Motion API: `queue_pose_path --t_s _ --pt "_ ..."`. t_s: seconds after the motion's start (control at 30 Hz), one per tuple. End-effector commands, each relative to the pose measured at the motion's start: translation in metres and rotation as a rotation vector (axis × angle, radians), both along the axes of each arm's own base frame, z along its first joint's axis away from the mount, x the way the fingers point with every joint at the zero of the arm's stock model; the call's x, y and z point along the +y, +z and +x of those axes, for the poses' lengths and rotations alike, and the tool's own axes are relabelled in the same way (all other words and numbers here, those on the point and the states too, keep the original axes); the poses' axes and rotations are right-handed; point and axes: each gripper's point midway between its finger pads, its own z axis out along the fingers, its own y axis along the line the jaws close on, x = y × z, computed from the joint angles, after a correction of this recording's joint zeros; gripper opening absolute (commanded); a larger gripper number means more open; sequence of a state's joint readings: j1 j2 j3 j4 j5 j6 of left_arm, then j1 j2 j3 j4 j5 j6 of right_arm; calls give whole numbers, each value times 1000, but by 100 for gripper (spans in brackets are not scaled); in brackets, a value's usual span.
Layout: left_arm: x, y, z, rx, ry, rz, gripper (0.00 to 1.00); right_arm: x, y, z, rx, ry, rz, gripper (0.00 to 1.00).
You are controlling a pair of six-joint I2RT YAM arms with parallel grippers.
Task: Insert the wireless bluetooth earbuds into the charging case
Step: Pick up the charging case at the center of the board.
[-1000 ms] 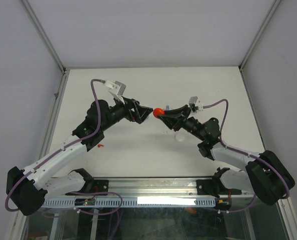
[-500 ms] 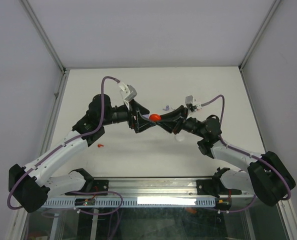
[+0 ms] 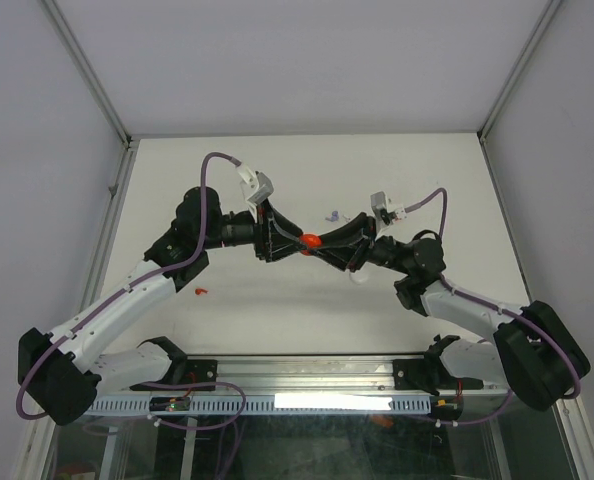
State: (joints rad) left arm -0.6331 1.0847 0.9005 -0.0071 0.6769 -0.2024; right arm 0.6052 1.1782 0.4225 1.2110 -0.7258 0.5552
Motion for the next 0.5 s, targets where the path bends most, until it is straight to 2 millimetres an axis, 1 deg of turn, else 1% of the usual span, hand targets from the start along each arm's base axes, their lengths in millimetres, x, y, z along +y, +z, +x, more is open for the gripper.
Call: queue_pose_path --t_s 0.0,0.1,0.2,0.3,0.33,0.43,0.47 --pt "1 15 -6 -61 -44 -48 43 0 31 -9 -85 52 57 5" --pt "0 15 -7 -62 -55 -48 36 1 30 -9 -85 58 53 5" --pt "-1 15 -7 -65 -69 -45 24 1 29 -10 -86 67 48 7" --pt "0 15 -7 -82 -73 -32 10 3 25 -13 -96 89 22 14" --pt "0 15 -7 -88 -76 -24 6 4 23 -14 -100 98 5 17" --pt "1 14 -7 -102 -86 8 0 7 14 -15 -90 125 -66 28" --pt "1 12 -7 -103 -93 25 0 8 13 -16 -95 132 -84 31"
